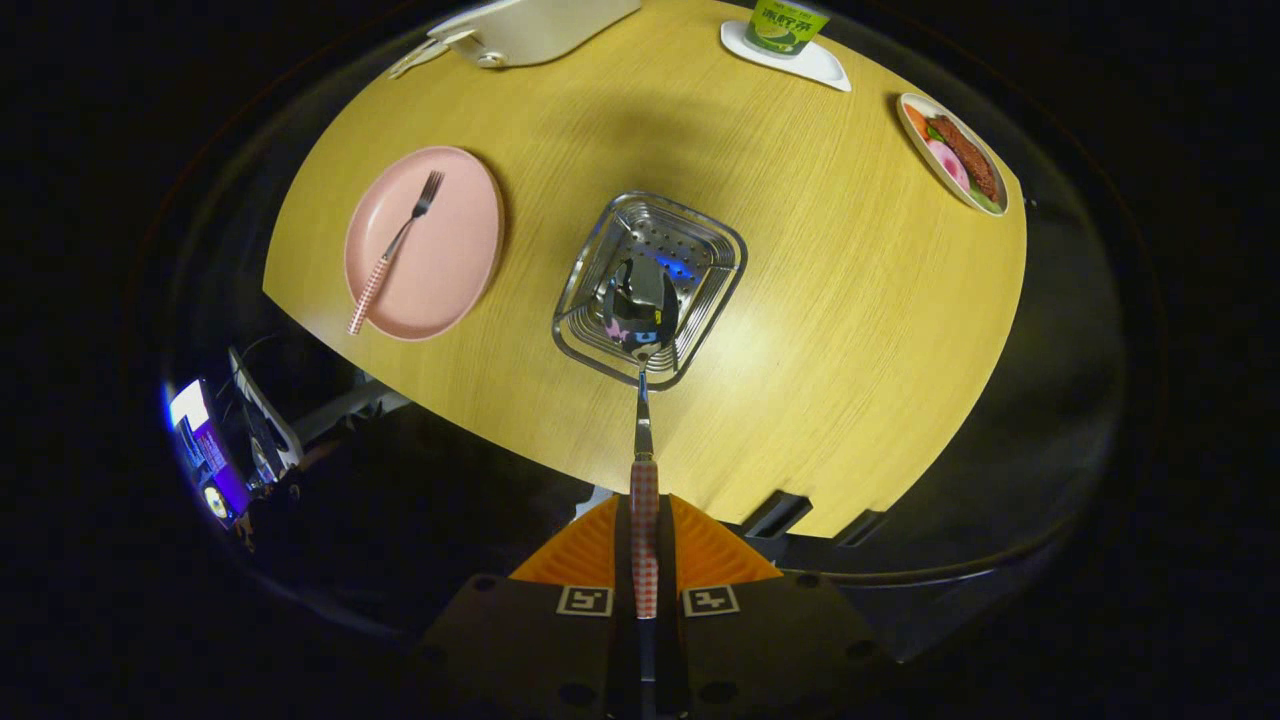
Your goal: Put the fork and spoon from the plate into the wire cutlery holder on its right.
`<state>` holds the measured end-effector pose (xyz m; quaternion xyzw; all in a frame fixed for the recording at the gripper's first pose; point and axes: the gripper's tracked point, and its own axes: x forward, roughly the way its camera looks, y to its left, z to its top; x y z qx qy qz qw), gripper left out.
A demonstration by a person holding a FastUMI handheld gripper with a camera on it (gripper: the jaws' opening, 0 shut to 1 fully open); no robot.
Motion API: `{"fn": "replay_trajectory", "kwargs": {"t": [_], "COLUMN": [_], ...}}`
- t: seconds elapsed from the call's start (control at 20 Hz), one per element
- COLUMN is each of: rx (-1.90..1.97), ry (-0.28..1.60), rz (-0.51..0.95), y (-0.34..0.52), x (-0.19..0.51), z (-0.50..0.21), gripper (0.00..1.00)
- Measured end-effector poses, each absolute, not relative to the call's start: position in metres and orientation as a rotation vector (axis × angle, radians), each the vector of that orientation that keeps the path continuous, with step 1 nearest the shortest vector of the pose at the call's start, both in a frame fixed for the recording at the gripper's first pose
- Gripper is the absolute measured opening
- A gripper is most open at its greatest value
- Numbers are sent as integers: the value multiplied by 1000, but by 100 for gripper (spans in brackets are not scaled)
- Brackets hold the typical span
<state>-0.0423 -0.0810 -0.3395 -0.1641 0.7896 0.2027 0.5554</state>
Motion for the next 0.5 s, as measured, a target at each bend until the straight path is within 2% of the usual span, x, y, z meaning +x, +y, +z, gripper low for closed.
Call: {"fn": "replay_trajectory", "kwargs": {"t": [0.5], "rx": [-441], "ry": [1998], "rz": [431], "y": [-71], "x": [-20], "z": [-365], "gripper": [11]}}
